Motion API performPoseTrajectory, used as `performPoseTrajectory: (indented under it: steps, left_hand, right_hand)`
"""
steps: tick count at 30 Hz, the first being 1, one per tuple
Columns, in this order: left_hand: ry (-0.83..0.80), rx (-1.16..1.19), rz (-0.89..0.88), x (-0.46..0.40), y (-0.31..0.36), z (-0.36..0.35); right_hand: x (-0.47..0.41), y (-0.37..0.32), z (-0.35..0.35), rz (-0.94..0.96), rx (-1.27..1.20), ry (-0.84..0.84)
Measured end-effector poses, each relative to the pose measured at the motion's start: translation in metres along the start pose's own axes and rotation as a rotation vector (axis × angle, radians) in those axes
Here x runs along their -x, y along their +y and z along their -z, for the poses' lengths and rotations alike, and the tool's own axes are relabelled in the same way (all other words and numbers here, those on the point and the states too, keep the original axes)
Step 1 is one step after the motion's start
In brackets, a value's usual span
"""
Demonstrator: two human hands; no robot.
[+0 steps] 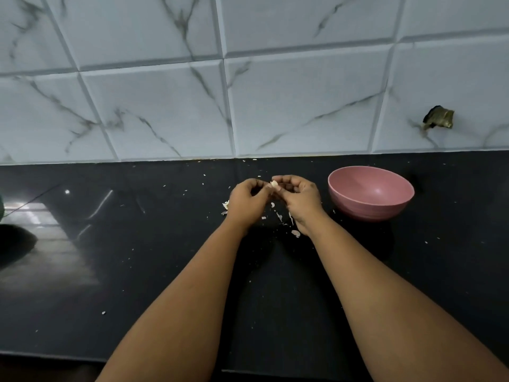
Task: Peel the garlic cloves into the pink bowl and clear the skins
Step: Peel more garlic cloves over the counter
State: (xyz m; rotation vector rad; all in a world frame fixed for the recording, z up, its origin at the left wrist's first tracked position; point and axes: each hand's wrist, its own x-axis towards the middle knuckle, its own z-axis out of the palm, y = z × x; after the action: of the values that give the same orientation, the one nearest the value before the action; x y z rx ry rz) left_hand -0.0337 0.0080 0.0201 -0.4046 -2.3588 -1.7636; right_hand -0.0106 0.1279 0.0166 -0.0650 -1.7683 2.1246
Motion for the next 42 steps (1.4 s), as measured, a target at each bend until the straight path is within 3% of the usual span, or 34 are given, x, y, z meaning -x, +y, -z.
performPoseTrajectory:
  steps: [14,22,33,36,42]
  left_hand:
    - [-0.019,0.113,-0.006,0.010,0.001,0.003]
    - [-0.001,0.155,-0.024,0.008,0.005,-0.001]
    - [-0.027,0.068,0.104,0.006,0.008,-0.012]
    - [0.031,0.094,0.165,0.002,0.007,-0.012]
    - [0.080,-0.271,0.037,-0.001,0.010,-0.002]
  right_hand:
    - [0.012,0.002,0.004,0.038,0.048,-0.019]
    - [0.011,-0.005,0.007,-0.020,-0.116,-0.076]
    - [0.009,-0.010,0.005,-0.095,-0.293,-0.041]
    - [0.007,-0.012,0.006,-0.091,-0.305,-0.017]
    - [0.007,-0.011,0.009,-0.056,-0.236,-0.013]
